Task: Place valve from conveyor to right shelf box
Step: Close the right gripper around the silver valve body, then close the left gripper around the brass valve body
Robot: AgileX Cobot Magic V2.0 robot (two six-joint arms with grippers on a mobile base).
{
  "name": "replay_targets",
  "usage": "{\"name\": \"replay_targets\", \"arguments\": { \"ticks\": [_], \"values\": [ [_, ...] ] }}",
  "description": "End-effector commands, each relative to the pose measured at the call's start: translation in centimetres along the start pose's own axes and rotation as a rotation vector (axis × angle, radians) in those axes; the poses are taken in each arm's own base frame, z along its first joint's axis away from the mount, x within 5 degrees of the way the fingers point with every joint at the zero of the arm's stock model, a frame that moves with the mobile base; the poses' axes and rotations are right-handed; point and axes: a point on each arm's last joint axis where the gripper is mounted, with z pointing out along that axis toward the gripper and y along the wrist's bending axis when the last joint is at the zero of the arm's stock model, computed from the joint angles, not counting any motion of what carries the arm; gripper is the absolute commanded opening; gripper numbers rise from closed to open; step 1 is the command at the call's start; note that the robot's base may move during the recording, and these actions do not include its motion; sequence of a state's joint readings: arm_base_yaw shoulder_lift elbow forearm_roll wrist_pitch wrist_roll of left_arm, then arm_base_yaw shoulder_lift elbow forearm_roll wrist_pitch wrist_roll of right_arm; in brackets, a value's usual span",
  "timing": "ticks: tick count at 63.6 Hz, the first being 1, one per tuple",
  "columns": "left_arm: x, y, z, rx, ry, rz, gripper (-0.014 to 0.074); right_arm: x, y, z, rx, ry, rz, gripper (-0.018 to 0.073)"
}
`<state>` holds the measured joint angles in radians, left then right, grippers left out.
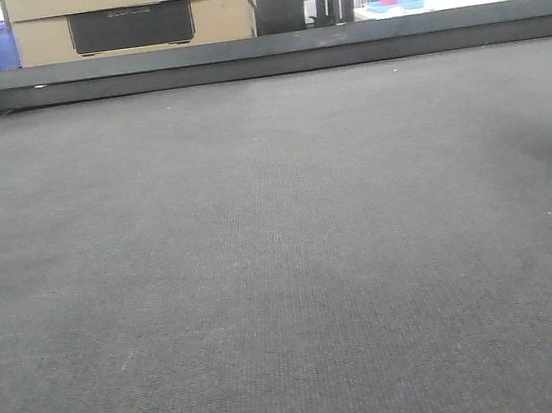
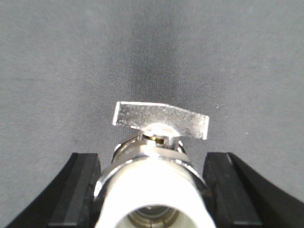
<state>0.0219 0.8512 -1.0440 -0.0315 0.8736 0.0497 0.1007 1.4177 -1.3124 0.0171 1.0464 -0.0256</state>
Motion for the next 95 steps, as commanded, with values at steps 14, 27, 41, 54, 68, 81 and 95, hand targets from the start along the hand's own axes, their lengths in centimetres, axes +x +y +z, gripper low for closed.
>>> {"name": "replay_targets", "arguments": {
  "ticks": [14, 27, 41, 54, 68, 81, 95],
  "values": [
    [-4.8, 2.7, 7.0, -0.066, 0.392, -0.057, 0.058, -0.2, 0.0, -1.4, 0.006, -0.061, -0.002, -0.0158],
    [-6.5, 3.6, 12.8, -0.045, 0.493, 0.002, 0.058, -0.2, 0.0, -1.4, 0.006, -0.07, -0.002, -0.0158],
    [-5.2, 4.1, 17.8, -0.03, 0.616, 0.005, 0.058, -0.2, 0.0, -1.4, 0.006, -0.07, -0.002, -0.0158],
    [-3.2, 4.6, 21.9, -0.033, 0.732, 0.034, 0.058, -0.3, 0.0, -1.4, 0.007, -0.074, -0.002, -0.0158],
    [-1.7, 4.8, 24.9, -0.018, 0.775, 0.03, 0.058, -0.3, 0.0, -1.4, 0.007, -0.074, -0.002, -0.0158],
    [-0.6, 5.4, 26.7, -0.015, 0.802, 0.008, 0.058, -0.3, 0.0, -1.4, 0.007, -0.074, -0.002, -0.0158],
    [-0.2, 6.1, 27.8, -0.027, 0.781, -0.004, 0.058, -0.3, 0.0, -1.4, 0.007, -0.08, -0.002, -0.0158]
  ]
}}
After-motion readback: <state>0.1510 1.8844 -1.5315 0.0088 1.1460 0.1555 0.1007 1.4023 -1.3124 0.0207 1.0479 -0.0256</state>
